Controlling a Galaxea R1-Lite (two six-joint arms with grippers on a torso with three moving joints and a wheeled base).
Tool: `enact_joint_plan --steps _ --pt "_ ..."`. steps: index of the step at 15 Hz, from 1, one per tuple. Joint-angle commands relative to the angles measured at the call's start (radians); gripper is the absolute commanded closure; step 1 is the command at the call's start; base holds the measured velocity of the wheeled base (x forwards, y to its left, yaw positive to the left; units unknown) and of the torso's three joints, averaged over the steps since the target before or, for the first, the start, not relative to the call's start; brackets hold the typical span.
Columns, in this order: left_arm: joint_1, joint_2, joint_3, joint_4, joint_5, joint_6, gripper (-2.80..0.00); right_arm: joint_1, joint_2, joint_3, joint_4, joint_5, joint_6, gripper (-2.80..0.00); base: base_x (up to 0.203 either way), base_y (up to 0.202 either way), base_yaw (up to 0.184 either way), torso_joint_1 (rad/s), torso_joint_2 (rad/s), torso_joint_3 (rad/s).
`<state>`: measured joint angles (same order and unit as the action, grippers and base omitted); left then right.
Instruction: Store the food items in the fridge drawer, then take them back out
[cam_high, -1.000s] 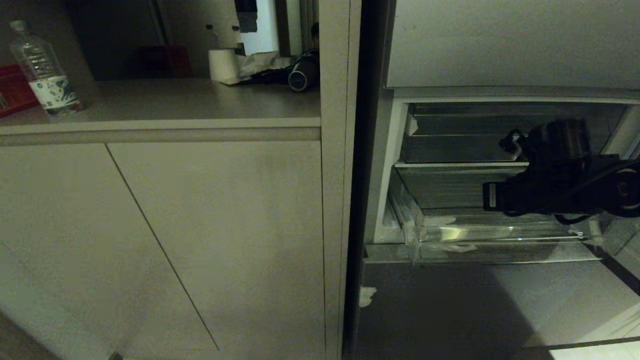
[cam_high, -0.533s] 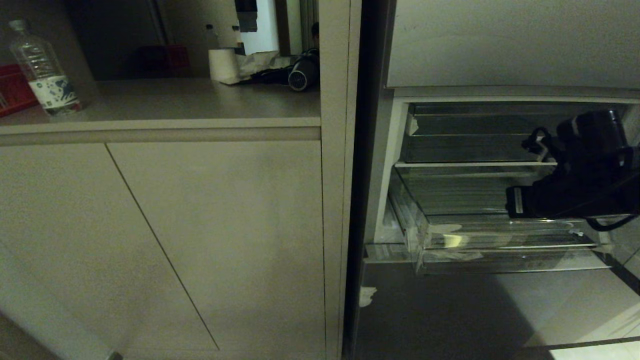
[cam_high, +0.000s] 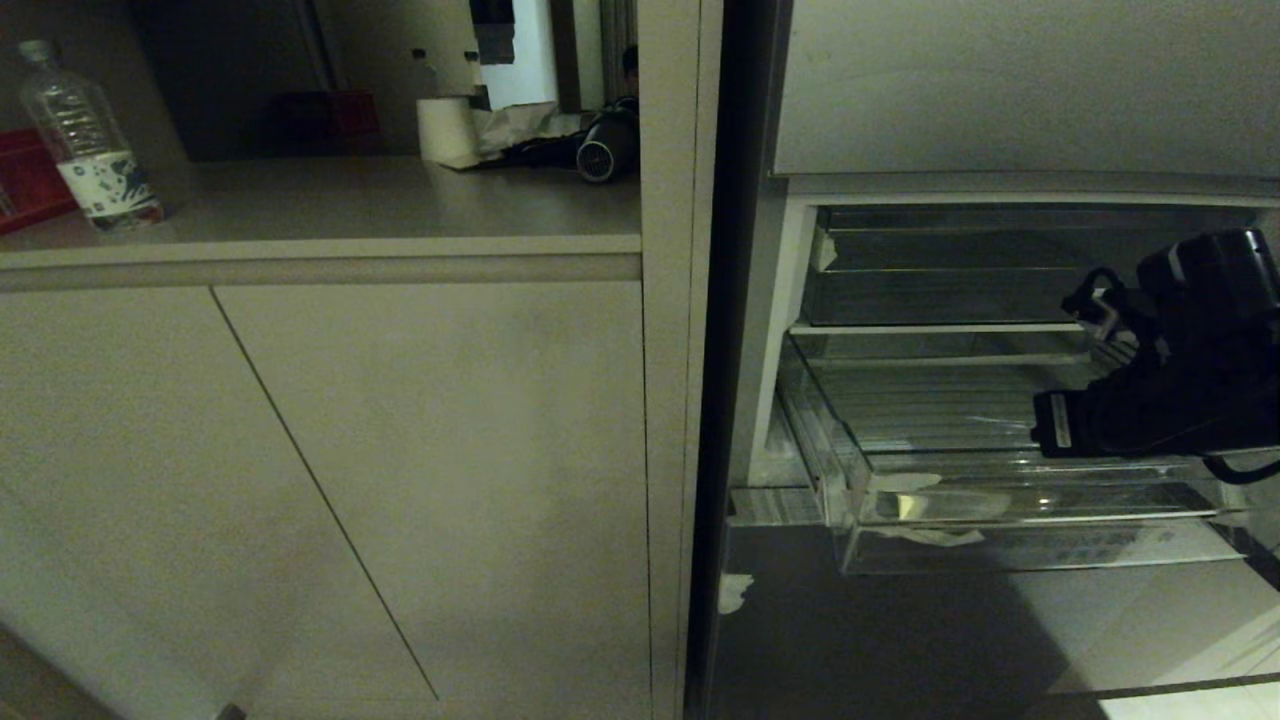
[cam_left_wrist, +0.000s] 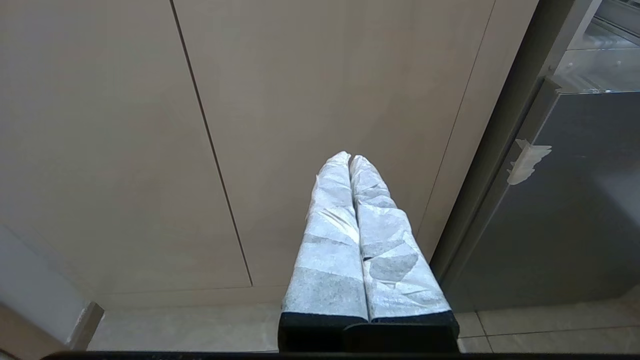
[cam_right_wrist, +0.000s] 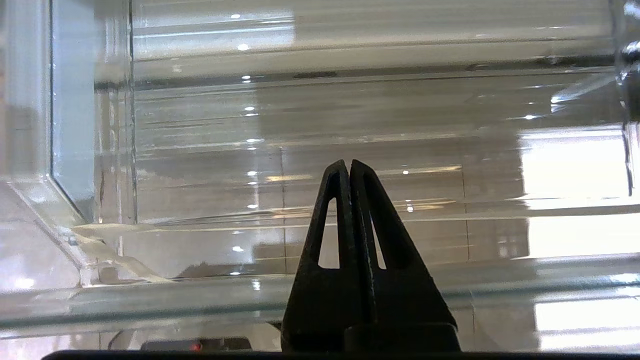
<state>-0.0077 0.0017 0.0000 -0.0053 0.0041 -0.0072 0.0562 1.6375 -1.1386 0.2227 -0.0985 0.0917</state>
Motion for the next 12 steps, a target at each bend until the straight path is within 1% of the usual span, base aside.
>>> enact_joint_plan --steps 1,6,8,10,12 --pt "0.000 0.000 0.000 -0.001 0.001 0.000 0.00 0.001 -0.020 0.010 0.035 0.001 -0.001 0.00 0.000 0.000 0.000 0.000 0.00 0.000" --pt "0.000 0.000 0.000 -0.001 0.001 0.000 0.00 0.001 -0.041 0.014 0.125 0.008 -0.020 0.00 0.000 0.000 0.000 0.000 0.00 0.000" --pt "0.000 0.000 0.000 -0.001 0.001 0.000 0.00 0.001 -0.056 0.022 0.132 0.008 -0.022 0.00 0.000 0.000 0.000 0.000 0.00 0.000" --pt "0.000 0.001 0.000 -0.001 0.001 0.000 0.00 -0.001 -0.072 0.020 0.184 0.008 -0.035 0.00 0.000 0.000 0.000 0.000 0.00 0.000" --pt "0.000 0.001 0.000 -0.001 0.001 0.000 0.00 -0.001 -0.086 0.025 0.201 0.008 -0.038 0.00 0.000 0.000 0.000 0.000 0.00 0.000"
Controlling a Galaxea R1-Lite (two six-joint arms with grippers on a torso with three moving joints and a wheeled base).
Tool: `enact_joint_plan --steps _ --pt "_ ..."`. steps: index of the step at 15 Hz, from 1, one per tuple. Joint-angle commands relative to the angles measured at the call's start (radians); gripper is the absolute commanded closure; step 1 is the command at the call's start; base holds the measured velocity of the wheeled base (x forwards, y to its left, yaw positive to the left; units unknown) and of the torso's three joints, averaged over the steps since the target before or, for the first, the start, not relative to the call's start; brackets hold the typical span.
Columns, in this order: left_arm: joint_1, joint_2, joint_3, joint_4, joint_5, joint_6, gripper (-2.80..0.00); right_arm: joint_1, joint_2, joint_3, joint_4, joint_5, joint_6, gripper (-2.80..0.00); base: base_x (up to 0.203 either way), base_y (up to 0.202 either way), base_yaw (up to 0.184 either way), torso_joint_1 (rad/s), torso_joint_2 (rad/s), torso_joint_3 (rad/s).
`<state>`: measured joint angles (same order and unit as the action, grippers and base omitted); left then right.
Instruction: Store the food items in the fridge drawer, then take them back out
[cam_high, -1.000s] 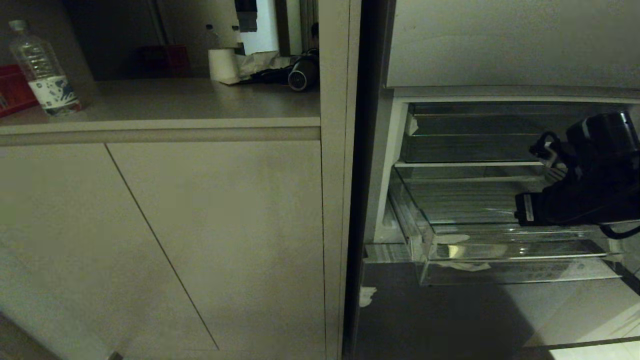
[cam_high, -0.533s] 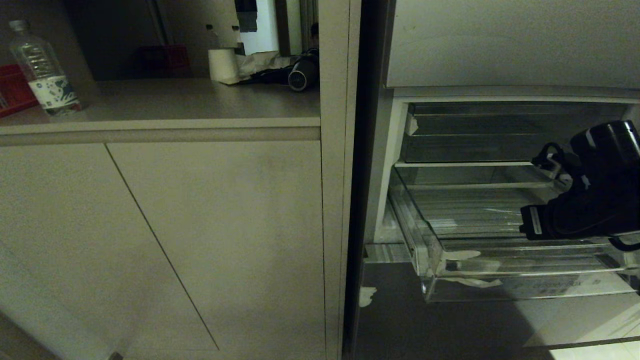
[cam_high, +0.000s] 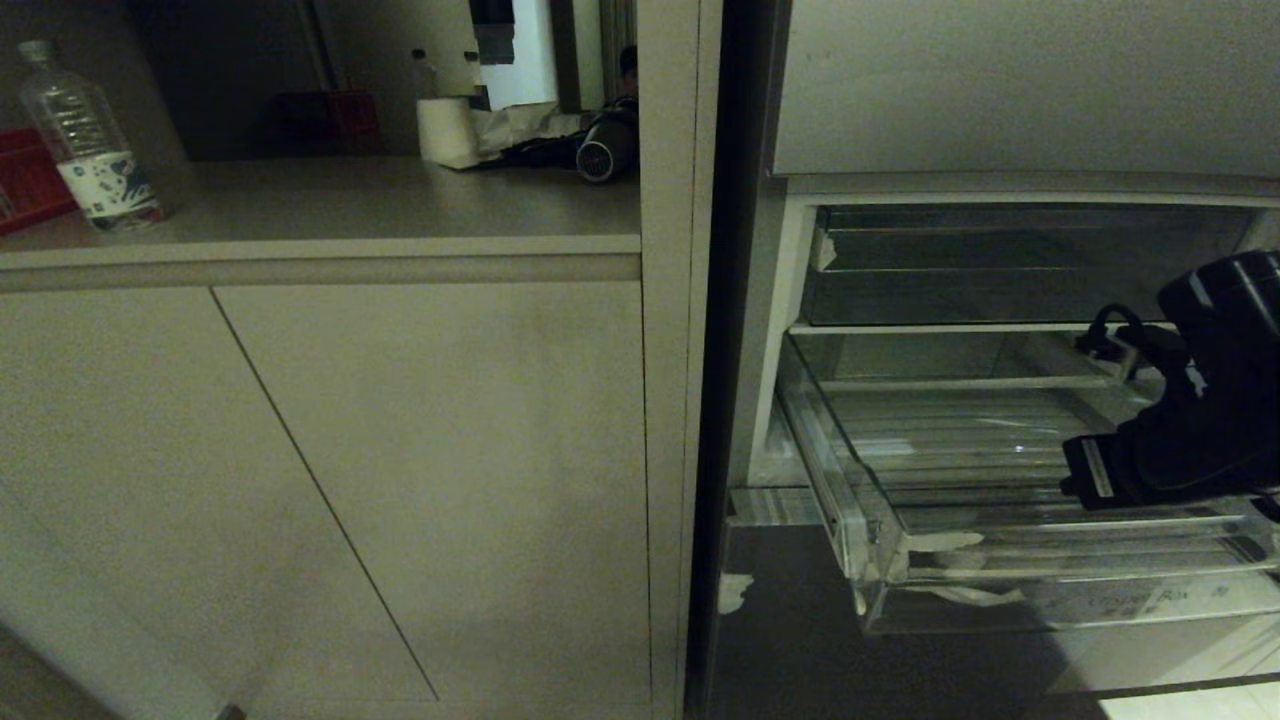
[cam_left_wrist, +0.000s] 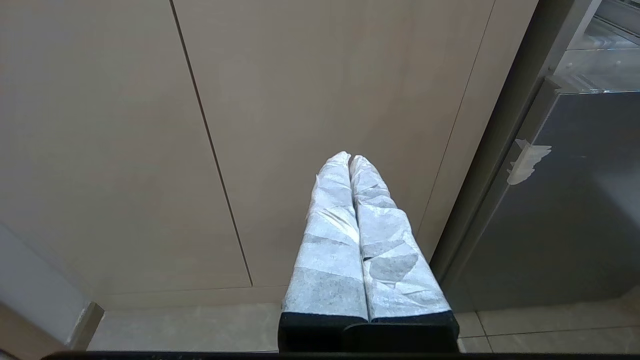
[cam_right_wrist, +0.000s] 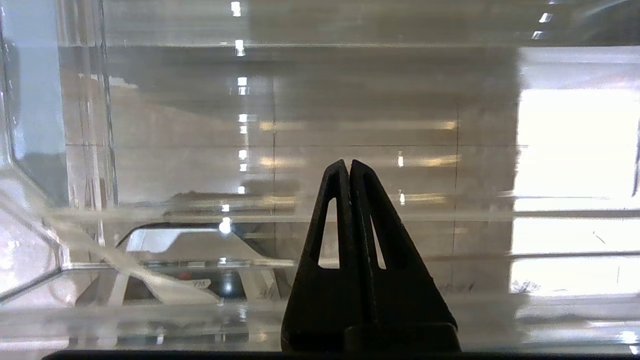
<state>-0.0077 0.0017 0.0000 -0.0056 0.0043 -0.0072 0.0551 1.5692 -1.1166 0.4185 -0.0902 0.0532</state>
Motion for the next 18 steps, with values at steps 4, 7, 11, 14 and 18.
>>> enact_joint_plan --steps 4,7,11,14,18 --pt "0.000 0.000 0.000 -0.001 0.000 0.000 0.00 -0.001 -0.054 0.014 0.063 0.000 -0.028 0.00 0.000 0.000 0.000 0.000 0.00 0.000" --pt "0.000 0.001 0.000 -0.001 0.000 0.000 0.00 -0.001 -0.088 0.046 0.078 0.000 -0.048 0.00 0.000 0.000 0.000 0.000 0.00 0.000" --pt "0.000 0.001 0.000 -0.001 0.000 0.000 0.00 -0.001 -0.122 0.079 0.091 0.000 -0.056 0.00 0.000 0.000 0.000 0.000 0.00 0.000" --pt "0.000 0.001 0.000 -0.001 0.000 0.000 0.00 -0.001 -0.135 0.112 0.077 0.000 -0.089 0.00 0.000 0.000 0.000 0.000 0.00 0.000" --pt "0.000 0.000 0.000 -0.001 0.000 0.000 0.00 -0.001 -0.105 0.097 -0.093 -0.011 -0.069 0.00 0.000 0.000 0.000 0.000 0.00 0.000"
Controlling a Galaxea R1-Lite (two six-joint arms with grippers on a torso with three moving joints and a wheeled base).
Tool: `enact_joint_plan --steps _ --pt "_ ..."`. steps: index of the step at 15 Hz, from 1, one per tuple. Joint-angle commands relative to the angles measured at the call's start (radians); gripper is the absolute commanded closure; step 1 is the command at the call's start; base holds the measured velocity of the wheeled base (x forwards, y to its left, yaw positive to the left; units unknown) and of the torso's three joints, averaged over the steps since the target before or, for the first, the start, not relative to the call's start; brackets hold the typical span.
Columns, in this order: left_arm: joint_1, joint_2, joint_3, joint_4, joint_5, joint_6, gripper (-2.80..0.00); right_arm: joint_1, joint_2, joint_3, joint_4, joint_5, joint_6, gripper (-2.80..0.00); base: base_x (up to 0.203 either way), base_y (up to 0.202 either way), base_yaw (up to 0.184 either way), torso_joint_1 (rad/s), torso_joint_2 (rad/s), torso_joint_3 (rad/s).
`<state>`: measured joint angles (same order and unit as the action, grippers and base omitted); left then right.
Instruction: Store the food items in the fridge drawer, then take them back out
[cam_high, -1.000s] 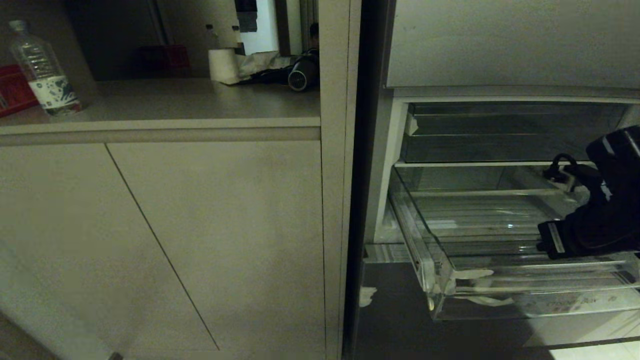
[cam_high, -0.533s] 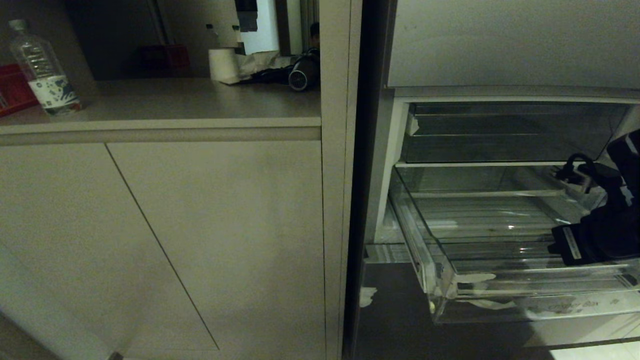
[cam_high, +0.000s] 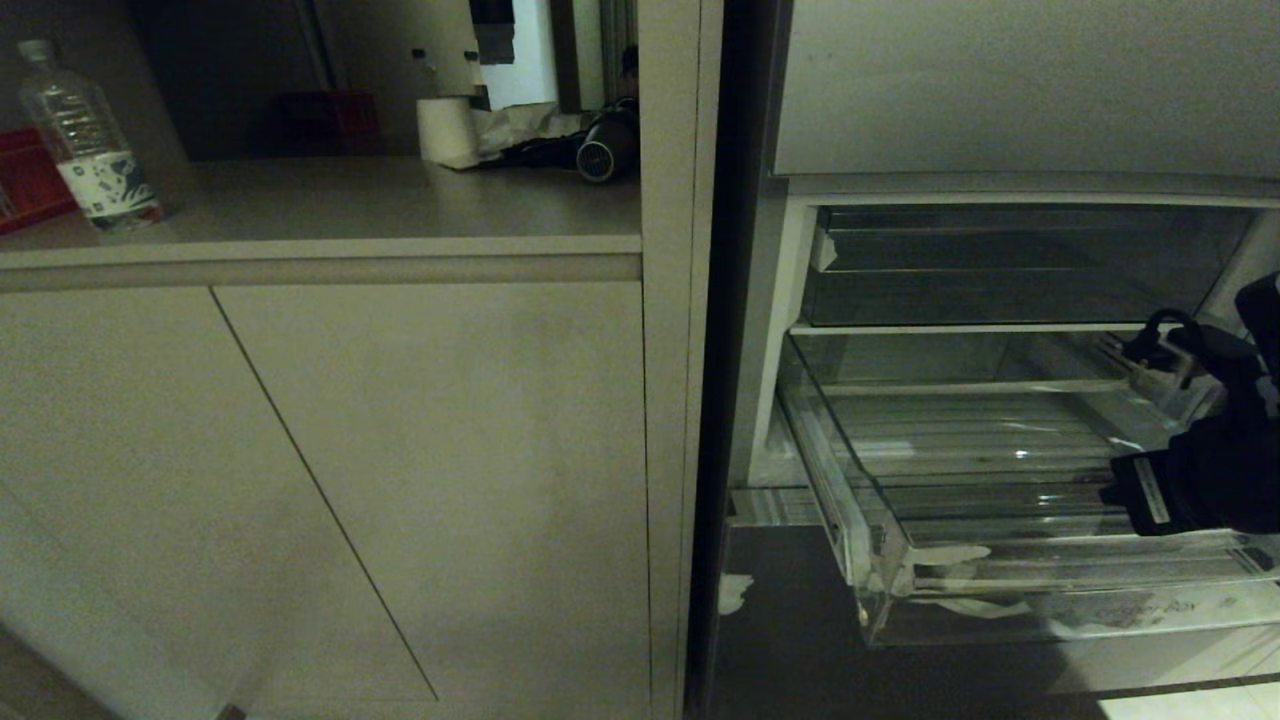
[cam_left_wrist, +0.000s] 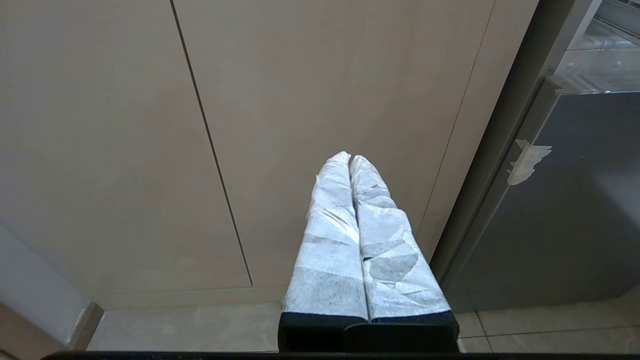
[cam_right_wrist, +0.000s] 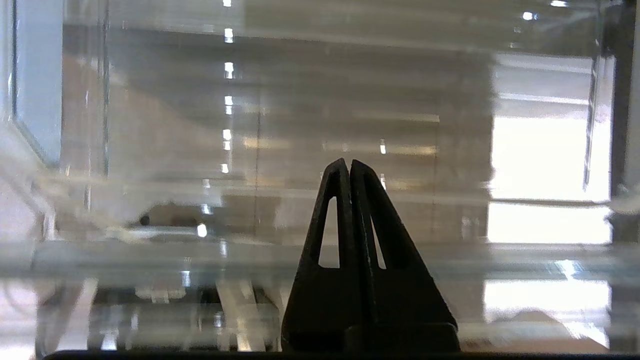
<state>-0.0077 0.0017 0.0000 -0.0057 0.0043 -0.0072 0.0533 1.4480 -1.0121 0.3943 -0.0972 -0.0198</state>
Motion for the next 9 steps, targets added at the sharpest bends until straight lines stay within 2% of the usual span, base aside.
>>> enact_joint_plan --steps 1,4,6,9 --pt "0.000 0.000 0.000 0.000 0.000 0.000 0.00 0.000 0.021 -0.016 -0.104 -0.009 0.005 0.00 0.000 0.000 0.000 0.000 0.00 0.000" --pt "0.000 0.000 0.000 0.000 0.000 0.000 0.00 0.000 0.023 -0.013 -0.177 -0.008 0.014 0.00 0.000 0.000 0.000 0.000 0.00 0.000" --pt "0.000 0.000 0.000 0.000 0.000 0.000 0.00 0.000 0.020 -0.008 -0.231 -0.009 0.052 0.00 0.000 0.000 0.000 0.000 0.00 0.000" --pt "0.000 0.000 0.000 0.000 0.000 0.000 0.00 -0.004 -0.045 0.019 -0.232 -0.011 0.066 0.00 0.000 0.000 0.000 0.000 0.00 0.000"
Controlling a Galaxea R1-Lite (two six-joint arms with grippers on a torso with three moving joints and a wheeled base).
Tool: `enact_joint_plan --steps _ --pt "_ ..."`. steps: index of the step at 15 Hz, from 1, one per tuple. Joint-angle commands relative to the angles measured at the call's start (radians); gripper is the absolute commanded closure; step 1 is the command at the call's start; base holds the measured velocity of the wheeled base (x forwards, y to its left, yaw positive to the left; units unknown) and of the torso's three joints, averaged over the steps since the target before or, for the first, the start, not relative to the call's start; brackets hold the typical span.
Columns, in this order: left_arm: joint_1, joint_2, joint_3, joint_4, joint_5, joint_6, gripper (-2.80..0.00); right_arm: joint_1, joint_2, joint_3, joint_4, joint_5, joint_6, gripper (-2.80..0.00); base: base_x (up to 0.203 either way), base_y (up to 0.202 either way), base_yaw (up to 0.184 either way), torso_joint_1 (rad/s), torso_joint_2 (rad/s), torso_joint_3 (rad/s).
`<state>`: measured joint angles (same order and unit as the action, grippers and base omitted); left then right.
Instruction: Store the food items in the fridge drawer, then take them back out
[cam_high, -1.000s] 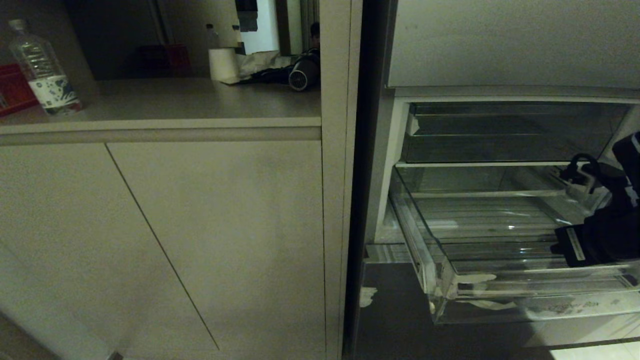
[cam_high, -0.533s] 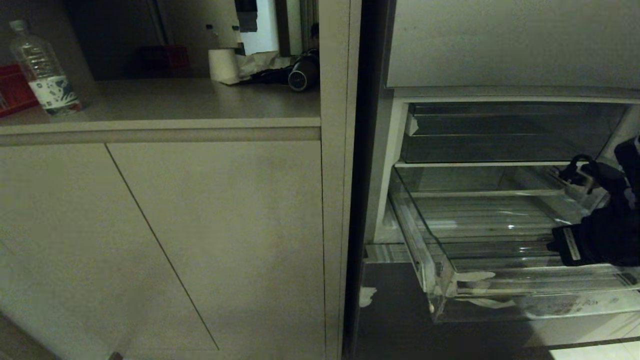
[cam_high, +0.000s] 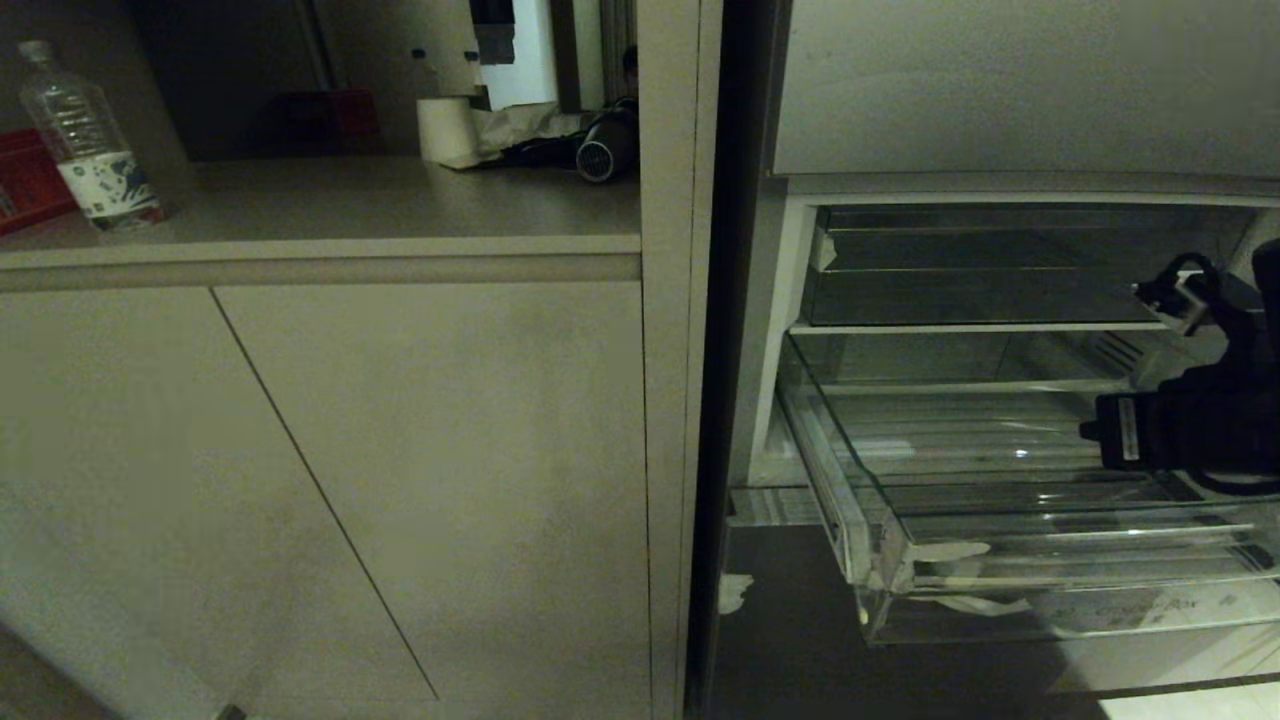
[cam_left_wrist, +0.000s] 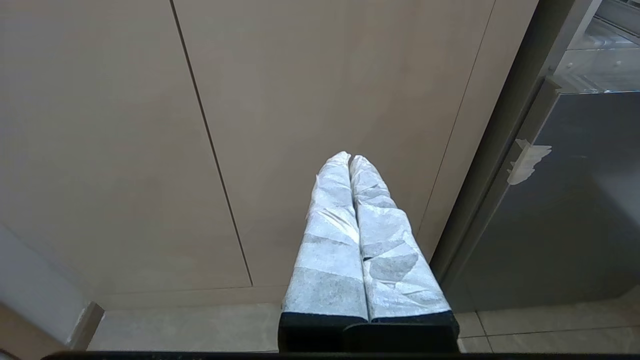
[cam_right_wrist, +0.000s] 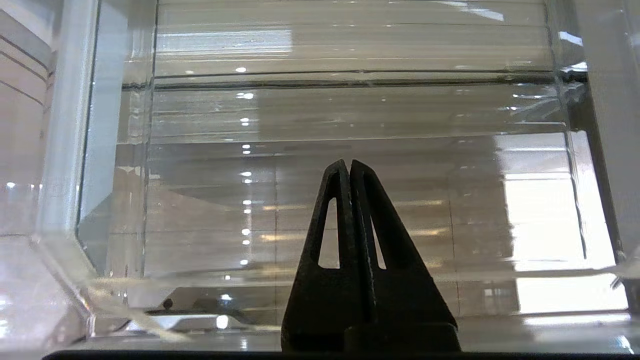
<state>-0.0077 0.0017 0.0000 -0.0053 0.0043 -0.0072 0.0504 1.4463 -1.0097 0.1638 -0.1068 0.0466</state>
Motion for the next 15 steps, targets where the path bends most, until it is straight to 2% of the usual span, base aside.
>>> enact_joint_plan --steps 1,5,10,13,15 --pt "0.000 0.001 0.000 -0.001 0.000 0.000 0.00 -0.001 -0.082 0.035 -0.002 -0.002 -0.001 0.00 0.000 0.000 0.000 0.000 0.00 0.000" --pt "0.000 0.001 0.000 -0.001 0.000 0.000 0.00 -0.017 -0.308 0.107 -0.001 -0.008 -0.005 0.00 0.000 0.000 0.000 0.000 0.00 0.000" --pt "0.000 0.000 0.000 -0.001 0.000 0.000 0.00 -0.039 -0.734 0.257 -0.004 -0.006 -0.006 0.00 0.000 0.000 0.000 0.000 0.00 0.000" --pt "0.000 0.000 0.000 -0.001 0.000 0.000 0.00 -0.040 -1.026 0.428 -0.006 0.002 -0.012 0.00 0.000 0.000 0.000 0.000 0.00 0.000" --pt "0.000 0.001 0.000 -0.001 0.000 0.000 0.00 -0.025 -1.172 0.613 -0.020 0.012 -0.074 0.00 0.000 0.000 0.000 0.000 0.00 0.000"
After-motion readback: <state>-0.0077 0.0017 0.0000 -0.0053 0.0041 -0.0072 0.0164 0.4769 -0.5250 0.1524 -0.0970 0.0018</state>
